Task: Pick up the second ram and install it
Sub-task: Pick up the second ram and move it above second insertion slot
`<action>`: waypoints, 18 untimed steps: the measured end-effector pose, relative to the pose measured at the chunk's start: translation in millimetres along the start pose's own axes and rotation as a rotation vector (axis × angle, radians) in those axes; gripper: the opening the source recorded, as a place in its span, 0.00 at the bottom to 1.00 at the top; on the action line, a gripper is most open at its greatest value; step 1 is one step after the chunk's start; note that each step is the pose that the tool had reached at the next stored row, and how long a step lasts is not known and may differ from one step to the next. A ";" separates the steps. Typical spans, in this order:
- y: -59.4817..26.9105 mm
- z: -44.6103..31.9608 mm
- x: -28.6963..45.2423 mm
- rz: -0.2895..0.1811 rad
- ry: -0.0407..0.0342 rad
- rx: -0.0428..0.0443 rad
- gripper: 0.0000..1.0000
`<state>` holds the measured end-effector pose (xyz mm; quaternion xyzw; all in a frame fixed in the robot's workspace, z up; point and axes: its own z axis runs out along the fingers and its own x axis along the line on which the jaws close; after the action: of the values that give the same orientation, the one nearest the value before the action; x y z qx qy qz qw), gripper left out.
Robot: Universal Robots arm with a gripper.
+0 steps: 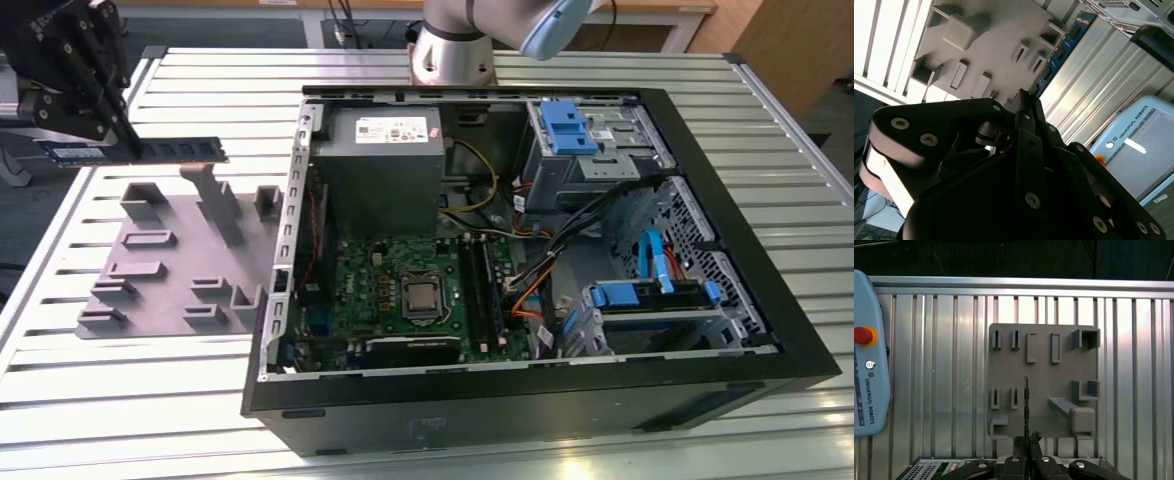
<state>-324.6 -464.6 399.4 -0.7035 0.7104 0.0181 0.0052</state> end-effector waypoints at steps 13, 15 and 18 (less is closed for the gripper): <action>-4.2 0.0 0.0 0.000 0.0000 0.0001 0.14; -4.7 -0.1 -0.1 0.000 0.0001 -0.0001 0.14; -5.5 -0.2 -0.1 0.000 0.0001 -0.0001 0.14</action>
<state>-319.1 -464.5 399.5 -0.7035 0.7104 0.0181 0.0051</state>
